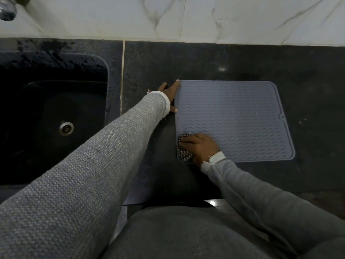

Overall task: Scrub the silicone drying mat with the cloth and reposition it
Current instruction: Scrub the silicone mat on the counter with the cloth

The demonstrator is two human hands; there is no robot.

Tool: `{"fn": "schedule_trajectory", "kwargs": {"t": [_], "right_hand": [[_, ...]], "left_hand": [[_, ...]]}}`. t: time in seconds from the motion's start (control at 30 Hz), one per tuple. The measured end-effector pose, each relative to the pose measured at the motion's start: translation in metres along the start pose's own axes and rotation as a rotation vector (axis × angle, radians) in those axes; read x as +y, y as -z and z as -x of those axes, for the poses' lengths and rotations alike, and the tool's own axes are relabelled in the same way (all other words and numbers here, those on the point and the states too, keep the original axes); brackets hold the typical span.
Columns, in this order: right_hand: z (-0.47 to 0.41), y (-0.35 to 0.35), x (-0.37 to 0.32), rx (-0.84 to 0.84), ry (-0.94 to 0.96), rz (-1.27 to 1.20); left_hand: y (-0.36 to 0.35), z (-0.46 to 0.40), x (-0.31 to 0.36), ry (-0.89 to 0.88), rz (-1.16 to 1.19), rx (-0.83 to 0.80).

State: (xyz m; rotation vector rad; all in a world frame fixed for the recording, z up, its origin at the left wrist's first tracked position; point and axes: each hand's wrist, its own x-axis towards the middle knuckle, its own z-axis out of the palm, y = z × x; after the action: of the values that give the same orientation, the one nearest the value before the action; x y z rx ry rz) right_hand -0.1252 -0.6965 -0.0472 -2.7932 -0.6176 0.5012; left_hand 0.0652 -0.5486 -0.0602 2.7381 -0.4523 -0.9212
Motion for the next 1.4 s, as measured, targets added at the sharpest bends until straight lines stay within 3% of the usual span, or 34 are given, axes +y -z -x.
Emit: {"fn": "schedule_trajectory", "kwargs": {"t": [0.13, 0.17, 0.3, 0.37, 0.53, 0.67, 0.8, 0.9, 0.97, 1.13, 1.4], "right_hand": [[-0.014, 0.015, 0.006, 0.335, 0.087, -0.029], [-0.021, 0.019, 0.005, 0.344, 0.068, -0.023], [-0.039, 0.016, 0.000, 0.149, -0.039, 0.017], [-0.026, 0.008, -0.002, 0.131, -0.021, 0.010], [0.037, -0.014, -0.018, 0.263, 0.132, 0.087], [0.041, -0.008, -0.017, 0.243, 0.175, -0.003], [0.008, 0.016, -0.005, 0.263, 0.079, -0.041], [-0.011, 0.017, -0.002, 0.169, -0.006, -0.006], [-0.004, 0.008, -0.004, 0.144, 0.023, 0.022], [0.047, -0.021, -0.009, 0.290, 0.193, 0.076], [0.041, -0.004, -0.006, 0.332, 0.180, -0.026]], "left_hand": [[0.000, 0.000, -0.001, -0.013, -0.001, 0.002], [0.000, 0.001, -0.001, -0.012, 0.000, 0.002], [0.000, 0.001, 0.000, 0.009, -0.012, -0.005], [0.000, 0.000, 0.000, 0.007, -0.014, -0.010], [0.001, 0.000, 0.002, 0.009, -0.014, -0.011], [-0.001, -0.001, 0.002, 0.016, -0.023, -0.003], [-0.002, -0.001, 0.001, 0.015, -0.026, 0.006], [-0.001, 0.000, 0.002, 0.026, -0.028, 0.002], [0.001, 0.000, 0.003, 0.031, -0.023, 0.000], [0.000, -0.001, 0.003, 0.032, -0.024, 0.002], [-0.002, -0.001, 0.006, 0.047, -0.028, 0.009]]}}
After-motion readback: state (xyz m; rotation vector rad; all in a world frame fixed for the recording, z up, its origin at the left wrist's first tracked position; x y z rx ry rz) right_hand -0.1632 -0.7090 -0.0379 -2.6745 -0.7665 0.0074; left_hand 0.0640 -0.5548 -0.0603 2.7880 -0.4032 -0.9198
